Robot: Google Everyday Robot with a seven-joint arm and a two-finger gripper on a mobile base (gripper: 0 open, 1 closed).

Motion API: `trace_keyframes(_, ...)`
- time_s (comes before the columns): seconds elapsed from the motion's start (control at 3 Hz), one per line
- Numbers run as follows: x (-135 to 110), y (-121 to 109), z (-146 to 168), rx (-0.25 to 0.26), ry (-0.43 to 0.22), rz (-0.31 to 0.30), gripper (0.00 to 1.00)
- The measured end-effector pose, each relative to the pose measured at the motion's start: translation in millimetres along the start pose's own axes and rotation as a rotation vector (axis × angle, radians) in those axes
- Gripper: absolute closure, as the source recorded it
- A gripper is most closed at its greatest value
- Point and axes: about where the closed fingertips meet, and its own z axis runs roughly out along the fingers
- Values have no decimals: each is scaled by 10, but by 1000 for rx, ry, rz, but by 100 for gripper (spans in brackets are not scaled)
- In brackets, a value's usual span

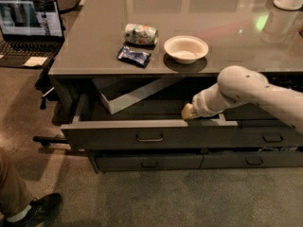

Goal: Open top drawer

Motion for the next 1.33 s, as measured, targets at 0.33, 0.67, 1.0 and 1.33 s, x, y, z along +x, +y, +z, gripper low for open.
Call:
trace_keyframes(0.33,112,-66,-83,11,50,-35,100)
trace_keyframes(0.67,335,-127,-187,18,126,-80,100)
trace_keyframes(1.0,543,-175,-252,16,195,-111,100)
trace_keyframes(1.33,802,-195,-332,10,274,-142,100)
